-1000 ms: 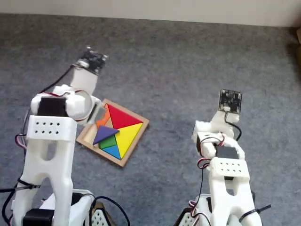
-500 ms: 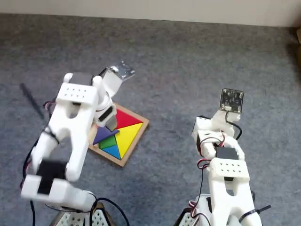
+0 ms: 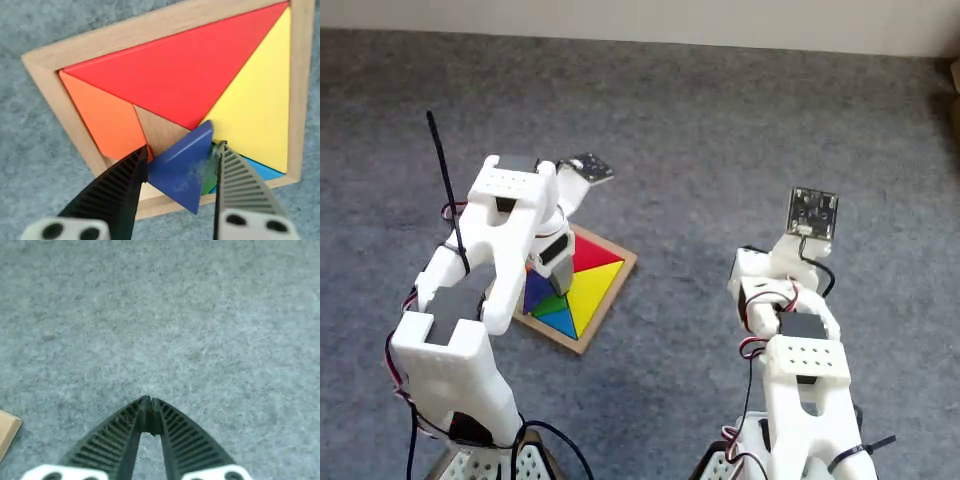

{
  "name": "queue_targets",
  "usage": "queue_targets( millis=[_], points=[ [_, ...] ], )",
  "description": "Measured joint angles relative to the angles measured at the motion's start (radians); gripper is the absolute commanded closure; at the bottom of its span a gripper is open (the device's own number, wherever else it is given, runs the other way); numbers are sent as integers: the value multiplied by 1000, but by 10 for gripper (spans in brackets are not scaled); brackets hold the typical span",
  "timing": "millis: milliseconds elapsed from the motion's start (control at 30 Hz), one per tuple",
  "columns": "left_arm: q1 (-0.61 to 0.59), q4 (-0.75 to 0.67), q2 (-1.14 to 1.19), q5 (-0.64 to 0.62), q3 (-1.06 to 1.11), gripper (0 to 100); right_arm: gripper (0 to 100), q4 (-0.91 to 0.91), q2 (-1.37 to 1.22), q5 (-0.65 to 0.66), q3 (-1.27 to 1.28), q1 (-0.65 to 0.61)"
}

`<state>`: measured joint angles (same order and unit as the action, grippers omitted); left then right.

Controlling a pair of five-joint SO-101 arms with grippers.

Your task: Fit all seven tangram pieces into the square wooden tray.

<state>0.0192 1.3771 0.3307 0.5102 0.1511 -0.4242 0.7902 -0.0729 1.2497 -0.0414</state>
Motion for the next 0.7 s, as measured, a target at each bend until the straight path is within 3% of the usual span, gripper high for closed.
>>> queue_targets(
  millis=[133,700],
  points=[
    [5,3,0,2,0,884,985,0,0,0,0,0],
    [-11,6,0,-155,-2,883,985,0,0,0,0,0]
  ],
)
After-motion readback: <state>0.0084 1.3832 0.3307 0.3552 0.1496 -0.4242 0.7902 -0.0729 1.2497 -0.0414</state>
